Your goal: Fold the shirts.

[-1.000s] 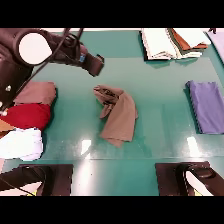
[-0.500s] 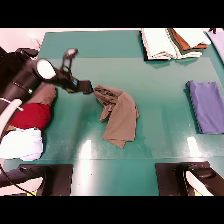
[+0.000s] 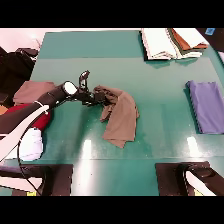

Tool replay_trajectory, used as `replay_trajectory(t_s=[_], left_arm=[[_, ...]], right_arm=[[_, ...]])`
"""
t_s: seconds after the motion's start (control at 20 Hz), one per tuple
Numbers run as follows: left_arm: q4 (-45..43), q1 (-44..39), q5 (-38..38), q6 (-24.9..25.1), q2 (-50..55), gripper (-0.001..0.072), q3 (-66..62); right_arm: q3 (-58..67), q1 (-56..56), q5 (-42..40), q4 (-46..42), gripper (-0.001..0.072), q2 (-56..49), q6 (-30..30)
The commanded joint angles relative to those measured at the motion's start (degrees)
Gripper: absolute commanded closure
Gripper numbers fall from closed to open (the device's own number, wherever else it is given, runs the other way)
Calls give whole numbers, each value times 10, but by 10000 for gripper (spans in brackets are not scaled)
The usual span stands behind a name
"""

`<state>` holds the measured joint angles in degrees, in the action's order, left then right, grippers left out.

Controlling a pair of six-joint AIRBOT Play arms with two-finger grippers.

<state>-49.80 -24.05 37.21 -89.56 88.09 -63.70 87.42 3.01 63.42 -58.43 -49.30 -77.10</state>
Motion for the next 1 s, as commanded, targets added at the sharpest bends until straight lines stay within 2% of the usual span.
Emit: replay_trajectory(t_s=[0.0,0.05,0.1,0.25,0.4,0.45,0.5,0.55,0.75,0.95], left_arm=[[22,-5,-54,1,21,296,0],[19,-1,-58,1,21,505,-3],[16,6,-51,3,20,677,-10],[-5,45,14,33,8,677,-56],[-30,84,85,66,-6,676,-101],[-37,91,100,76,-9,676,-109],[-44,96,105,76,-10,677,-110],[-45,96,106,76,-12,676,-110],[-47,96,108,76,-11,676,-110],[-56,96,117,76,-11,676,-110]], right_arm=[[0,0,29,0,693,-21,0],[0,0,46,0,694,-26,0],[-1,0,67,-3,694,-30,0],[-62,-1,119,-1,694,-34,-1],[-208,-1,136,0,691,-33,-15],[-272,0,118,5,554,-35,-15],[-330,5,93,16,256,-42,-15],[-386,14,63,49,176,-58,-15],[-495,120,-86,182,181,-159,19],[-463,229,-177,214,209,-265,20]])
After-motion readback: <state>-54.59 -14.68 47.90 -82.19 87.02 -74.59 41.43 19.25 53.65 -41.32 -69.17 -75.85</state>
